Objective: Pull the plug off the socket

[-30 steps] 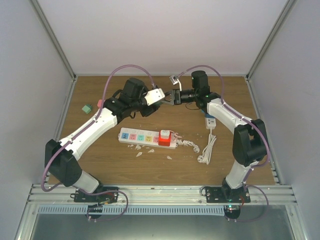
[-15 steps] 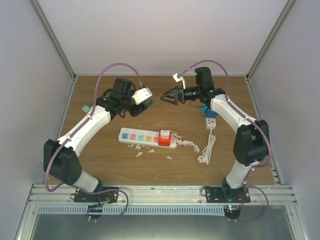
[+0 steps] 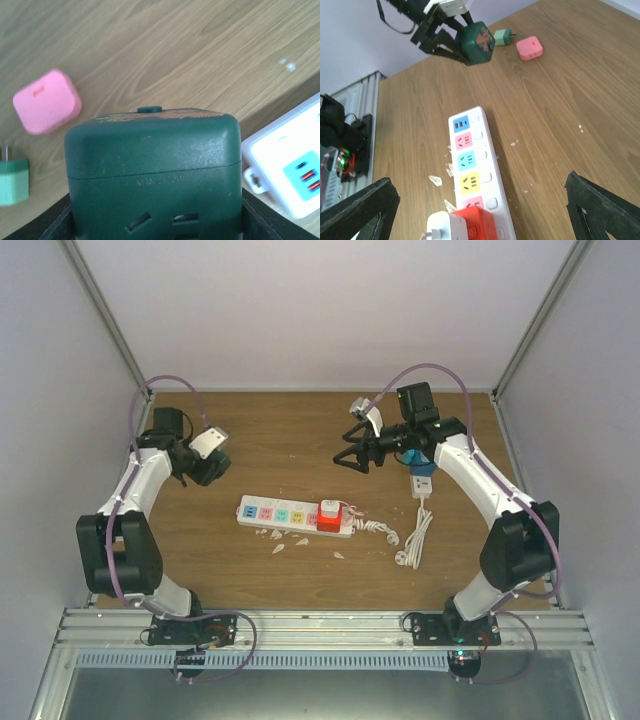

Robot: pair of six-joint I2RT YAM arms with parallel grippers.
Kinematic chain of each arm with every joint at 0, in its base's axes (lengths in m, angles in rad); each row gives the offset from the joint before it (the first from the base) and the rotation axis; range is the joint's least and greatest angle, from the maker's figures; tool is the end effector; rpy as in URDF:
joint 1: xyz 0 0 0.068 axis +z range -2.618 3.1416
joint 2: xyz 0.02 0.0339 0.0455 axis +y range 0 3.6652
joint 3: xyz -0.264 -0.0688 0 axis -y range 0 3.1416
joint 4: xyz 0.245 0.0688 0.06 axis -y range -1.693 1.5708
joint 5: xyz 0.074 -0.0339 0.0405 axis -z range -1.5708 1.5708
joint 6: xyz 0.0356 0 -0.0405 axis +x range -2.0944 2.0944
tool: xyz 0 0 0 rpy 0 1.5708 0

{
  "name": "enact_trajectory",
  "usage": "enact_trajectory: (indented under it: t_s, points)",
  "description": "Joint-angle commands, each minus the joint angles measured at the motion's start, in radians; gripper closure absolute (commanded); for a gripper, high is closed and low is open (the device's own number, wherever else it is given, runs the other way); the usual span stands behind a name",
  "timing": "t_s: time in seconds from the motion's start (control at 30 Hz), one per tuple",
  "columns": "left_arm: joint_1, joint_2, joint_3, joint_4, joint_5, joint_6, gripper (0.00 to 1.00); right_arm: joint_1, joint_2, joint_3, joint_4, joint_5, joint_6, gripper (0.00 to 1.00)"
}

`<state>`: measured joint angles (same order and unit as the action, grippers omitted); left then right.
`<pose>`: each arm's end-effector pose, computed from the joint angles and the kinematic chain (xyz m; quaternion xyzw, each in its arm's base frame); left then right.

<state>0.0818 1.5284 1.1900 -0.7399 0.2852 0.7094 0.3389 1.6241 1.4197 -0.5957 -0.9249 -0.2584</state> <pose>0.3108 0.0154 0.2572 0.3293 0.9024 -0.0342 0.2758 0.3231 0.1440 0.3177 -0.4043 0.7433 0.4266 0.3195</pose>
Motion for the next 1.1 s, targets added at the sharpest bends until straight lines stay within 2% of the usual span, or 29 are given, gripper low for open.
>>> enact_trajectory:
  t_s: [0.0,0.43,0.73,0.9,1.07]
  points:
    - [0.089,0.068,0.013,-0.030,-0.009,0.094,0.78,-0.006,-0.029,-0.031,-0.071,0.058,-0.111,0.07]
    - [0.153,0.266,0.100,-0.032,-0.120,0.121,0.74,0.067,-0.147,-0.137,-0.065,0.151,-0.242,0.00]
    - [0.169,0.343,0.137,-0.042,-0.126,0.127,0.62,0.133,-0.127,-0.152,-0.137,0.225,-0.359,0.12]
    - [0.179,0.348,0.143,-0.063,-0.103,0.140,0.41,0.216,-0.108,-0.155,-0.168,0.321,-0.401,0.15]
    - [0.181,0.291,0.133,-0.068,-0.038,0.165,0.23,0.285,-0.080,-0.160,-0.202,0.366,-0.426,0.18]
